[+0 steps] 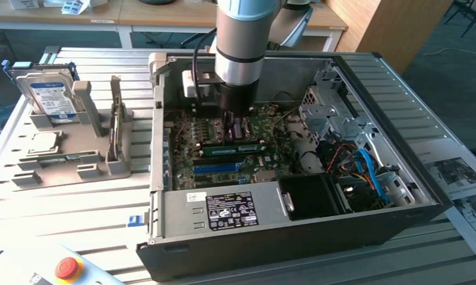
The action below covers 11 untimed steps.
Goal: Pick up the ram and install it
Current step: 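Press down the ram until it locks into place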
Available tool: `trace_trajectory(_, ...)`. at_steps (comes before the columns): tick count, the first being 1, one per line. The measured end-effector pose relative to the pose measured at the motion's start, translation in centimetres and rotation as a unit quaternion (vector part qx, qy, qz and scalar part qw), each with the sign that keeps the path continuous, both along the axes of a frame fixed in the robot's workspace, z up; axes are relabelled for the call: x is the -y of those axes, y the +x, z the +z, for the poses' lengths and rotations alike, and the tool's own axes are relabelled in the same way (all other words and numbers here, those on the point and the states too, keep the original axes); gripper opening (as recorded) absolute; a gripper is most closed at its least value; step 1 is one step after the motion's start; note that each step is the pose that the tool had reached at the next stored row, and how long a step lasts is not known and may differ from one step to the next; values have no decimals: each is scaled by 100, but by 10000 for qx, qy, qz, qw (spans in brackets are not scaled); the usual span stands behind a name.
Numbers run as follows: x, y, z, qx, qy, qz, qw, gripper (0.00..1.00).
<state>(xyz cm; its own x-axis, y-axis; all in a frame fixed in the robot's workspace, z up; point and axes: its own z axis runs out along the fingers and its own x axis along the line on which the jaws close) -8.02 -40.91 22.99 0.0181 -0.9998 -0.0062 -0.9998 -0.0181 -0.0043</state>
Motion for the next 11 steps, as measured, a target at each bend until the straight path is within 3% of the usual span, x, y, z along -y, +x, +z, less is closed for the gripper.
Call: trace_trajectory(11,0,0,215,0,0,0,10000,10)
